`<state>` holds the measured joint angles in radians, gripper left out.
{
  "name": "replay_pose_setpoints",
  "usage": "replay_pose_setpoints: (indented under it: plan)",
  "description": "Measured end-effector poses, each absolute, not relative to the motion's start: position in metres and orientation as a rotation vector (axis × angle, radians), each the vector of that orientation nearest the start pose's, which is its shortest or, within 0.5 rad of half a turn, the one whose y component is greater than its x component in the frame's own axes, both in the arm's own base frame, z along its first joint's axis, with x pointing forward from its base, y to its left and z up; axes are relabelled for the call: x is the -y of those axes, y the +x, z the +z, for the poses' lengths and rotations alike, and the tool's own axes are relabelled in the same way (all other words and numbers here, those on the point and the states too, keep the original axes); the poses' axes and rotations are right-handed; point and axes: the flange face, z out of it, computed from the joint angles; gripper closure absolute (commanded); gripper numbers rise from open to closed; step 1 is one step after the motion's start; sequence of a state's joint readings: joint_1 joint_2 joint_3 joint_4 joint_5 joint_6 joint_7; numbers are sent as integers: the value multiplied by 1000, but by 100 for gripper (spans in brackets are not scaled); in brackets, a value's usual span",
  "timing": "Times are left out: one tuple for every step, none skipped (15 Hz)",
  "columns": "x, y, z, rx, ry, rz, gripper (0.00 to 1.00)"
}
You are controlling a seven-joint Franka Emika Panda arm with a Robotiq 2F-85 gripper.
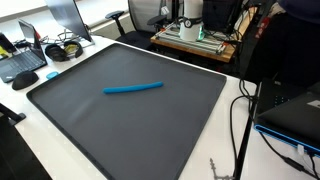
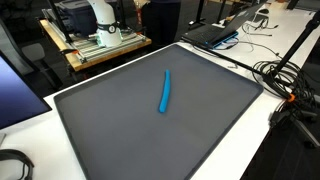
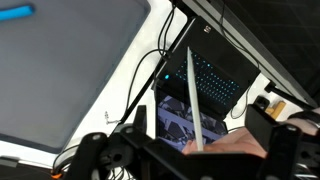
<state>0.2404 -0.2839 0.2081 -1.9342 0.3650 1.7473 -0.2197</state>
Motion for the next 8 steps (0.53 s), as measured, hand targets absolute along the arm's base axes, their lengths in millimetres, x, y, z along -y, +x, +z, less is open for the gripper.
replay_pose_setpoints:
  plan:
    - [-248, 416, 614, 924, -2671, -89, 16]
    - [-248, 419, 615, 990, -2644, -96, 26]
    - [-248, 420, 615, 1058, -2614, -96, 32]
    - [-248, 422, 615, 1121, -2581, -94, 40]
    - [-248, 423, 614, 1175, -2553, -93, 47]
    - [-248, 425, 614, 1220, -2528, -90, 55]
    - [-248, 425, 614, 1259, -2506, -84, 62]
    - [-248, 426, 614, 1292, -2486, -80, 68]
